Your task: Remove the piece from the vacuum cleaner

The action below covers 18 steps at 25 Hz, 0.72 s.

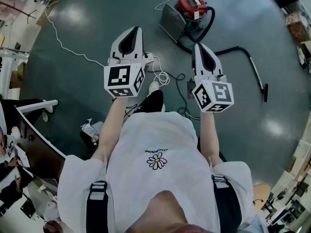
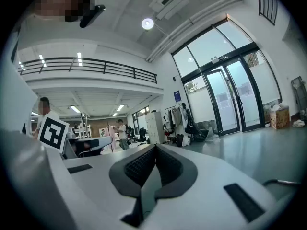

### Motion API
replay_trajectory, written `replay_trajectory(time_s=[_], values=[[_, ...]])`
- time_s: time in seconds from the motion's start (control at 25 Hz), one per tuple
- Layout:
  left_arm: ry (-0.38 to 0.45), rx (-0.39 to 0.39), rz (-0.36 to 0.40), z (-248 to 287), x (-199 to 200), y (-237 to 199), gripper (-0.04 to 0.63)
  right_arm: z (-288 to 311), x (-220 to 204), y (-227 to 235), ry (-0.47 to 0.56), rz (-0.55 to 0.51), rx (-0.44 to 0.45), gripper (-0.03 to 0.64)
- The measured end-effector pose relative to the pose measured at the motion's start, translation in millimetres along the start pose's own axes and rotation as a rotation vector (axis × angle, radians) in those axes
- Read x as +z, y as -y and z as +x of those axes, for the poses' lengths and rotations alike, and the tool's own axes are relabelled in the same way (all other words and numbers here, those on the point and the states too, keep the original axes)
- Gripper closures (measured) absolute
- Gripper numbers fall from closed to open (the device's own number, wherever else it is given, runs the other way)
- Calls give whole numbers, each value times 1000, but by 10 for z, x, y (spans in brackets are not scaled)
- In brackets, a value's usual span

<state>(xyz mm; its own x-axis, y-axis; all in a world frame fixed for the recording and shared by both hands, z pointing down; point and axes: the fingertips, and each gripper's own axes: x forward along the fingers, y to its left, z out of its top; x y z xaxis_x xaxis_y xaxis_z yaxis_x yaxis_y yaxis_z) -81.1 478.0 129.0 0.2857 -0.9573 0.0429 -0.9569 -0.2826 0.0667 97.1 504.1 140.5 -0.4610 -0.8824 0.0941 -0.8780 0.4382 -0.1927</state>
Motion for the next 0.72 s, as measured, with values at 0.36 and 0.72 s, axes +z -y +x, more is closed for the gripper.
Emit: replay_trajectory(time_s=[0.36,0.72], values=[[-2,-35,-92,911,40,-545,592,911,195,74,-43,-40,-28,604],[-70,-78,-114,1871,-171,-804,592,1646,82,554,-123,-39,-111,604]])
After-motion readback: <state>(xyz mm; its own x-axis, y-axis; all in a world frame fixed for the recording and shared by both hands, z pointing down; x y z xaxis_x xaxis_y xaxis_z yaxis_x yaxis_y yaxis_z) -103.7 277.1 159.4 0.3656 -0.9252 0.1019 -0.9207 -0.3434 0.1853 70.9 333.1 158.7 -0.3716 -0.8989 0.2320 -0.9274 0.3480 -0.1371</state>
